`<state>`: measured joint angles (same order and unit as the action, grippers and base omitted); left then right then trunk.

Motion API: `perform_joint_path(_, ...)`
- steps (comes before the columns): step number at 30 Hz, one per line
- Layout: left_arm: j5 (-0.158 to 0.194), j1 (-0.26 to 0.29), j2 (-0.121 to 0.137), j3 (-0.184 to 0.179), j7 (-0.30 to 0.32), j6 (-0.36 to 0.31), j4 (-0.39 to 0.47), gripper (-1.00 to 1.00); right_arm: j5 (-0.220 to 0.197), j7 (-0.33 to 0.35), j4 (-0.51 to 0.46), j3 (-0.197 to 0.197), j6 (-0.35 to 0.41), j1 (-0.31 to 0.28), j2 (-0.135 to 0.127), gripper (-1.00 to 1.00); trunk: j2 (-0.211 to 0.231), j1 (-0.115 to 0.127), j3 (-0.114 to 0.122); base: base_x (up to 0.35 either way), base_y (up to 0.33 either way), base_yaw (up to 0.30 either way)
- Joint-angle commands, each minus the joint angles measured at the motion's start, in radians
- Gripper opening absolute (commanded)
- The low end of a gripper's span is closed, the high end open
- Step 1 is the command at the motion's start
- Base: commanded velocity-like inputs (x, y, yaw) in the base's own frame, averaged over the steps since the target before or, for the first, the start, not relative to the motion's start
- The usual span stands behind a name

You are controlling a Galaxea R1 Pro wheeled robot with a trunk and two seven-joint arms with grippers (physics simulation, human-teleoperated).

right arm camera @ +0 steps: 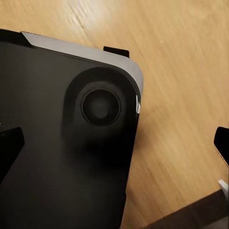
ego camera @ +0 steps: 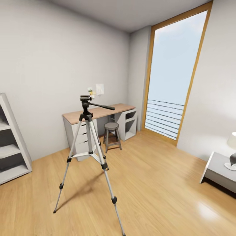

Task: Attach the digital camera to the camera tripod in the bedroom.

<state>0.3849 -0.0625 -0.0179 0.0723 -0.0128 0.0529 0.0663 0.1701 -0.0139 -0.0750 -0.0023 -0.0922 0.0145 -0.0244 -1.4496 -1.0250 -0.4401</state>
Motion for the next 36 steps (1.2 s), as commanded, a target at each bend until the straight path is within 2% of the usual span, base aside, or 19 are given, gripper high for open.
perform_joint_path(1,-0.002,0.000,0.000,0.007,-0.001,0.001,0.002,1.00,0.008,-0.001,-0.002,-0.001,-0.002,0.001,0.000,1.00,0.000,0.000,-0.001,0.002,-0.002,0.275)
perform_joint_path(11,0.000,0.000,0.000,0.010,-0.004,0.001,0.004,1.00,0.008,-0.001,-0.002,-0.001,-0.007,0.001,-0.002,1.00,0.000,0.000,-0.001,0.001,-0.001,0.278)
perform_joint_path(20,0.024,0.000,-0.001,0.010,-0.005,0.000,0.004,1.00,0.008,-0.001,-0.002,0.000,-0.007,0.001,-0.002,1.00,0.000,0.000,-0.001,0.012,-0.024,0.279)
perform_joint_path(36,0.034,0.000,-0.002,0.009,-0.005,-0.001,0.004,1.00,0.009,-0.001,-0.002,-0.001,-0.009,0.001,-0.004,1.00,0.000,0.000,-0.001,0.092,-0.226,0.279)
